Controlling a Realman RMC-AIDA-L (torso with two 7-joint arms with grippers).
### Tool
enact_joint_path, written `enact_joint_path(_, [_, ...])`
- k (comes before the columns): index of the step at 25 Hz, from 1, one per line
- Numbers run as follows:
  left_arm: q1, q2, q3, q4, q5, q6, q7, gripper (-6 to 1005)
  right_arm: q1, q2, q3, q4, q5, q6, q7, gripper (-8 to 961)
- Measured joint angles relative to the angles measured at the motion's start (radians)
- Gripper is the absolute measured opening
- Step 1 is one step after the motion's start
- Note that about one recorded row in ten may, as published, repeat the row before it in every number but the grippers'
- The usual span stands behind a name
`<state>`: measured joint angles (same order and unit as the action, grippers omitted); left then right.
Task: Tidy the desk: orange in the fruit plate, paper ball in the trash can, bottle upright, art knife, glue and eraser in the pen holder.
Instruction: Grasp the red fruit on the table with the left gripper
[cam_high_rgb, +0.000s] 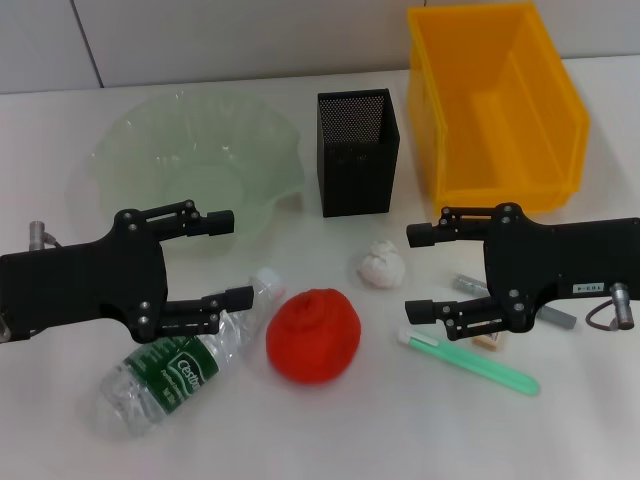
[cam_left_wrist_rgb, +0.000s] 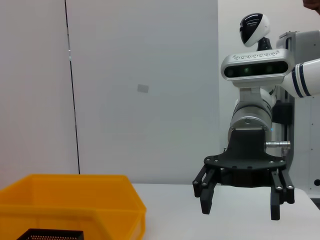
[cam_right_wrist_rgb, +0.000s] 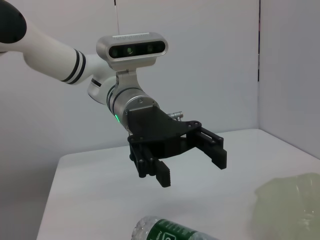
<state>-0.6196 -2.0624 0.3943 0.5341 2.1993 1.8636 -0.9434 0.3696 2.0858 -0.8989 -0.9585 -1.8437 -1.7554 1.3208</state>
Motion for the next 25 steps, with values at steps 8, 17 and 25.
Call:
enact_joint_path(8, [0.000,-0.001,0.000,0.000,-0.001,-0.002,0.000,773,0.002,0.001,0.000,0.006,0.000,0.002,-0.003,806])
enact_joint_path(17, [0.000,-0.002,0.000,0.000,-0.001,-0.004,0.000,762,0.009,0.000,0.004,0.039,0.000,0.023,-0.024,806])
enact_joint_path(25, [-0.013,-0.007,0.028,0.000,-0.001,-0.063,-0.062,752,-0.006,-0.006,0.025,0.038,-0.008,0.027,-0.018,806])
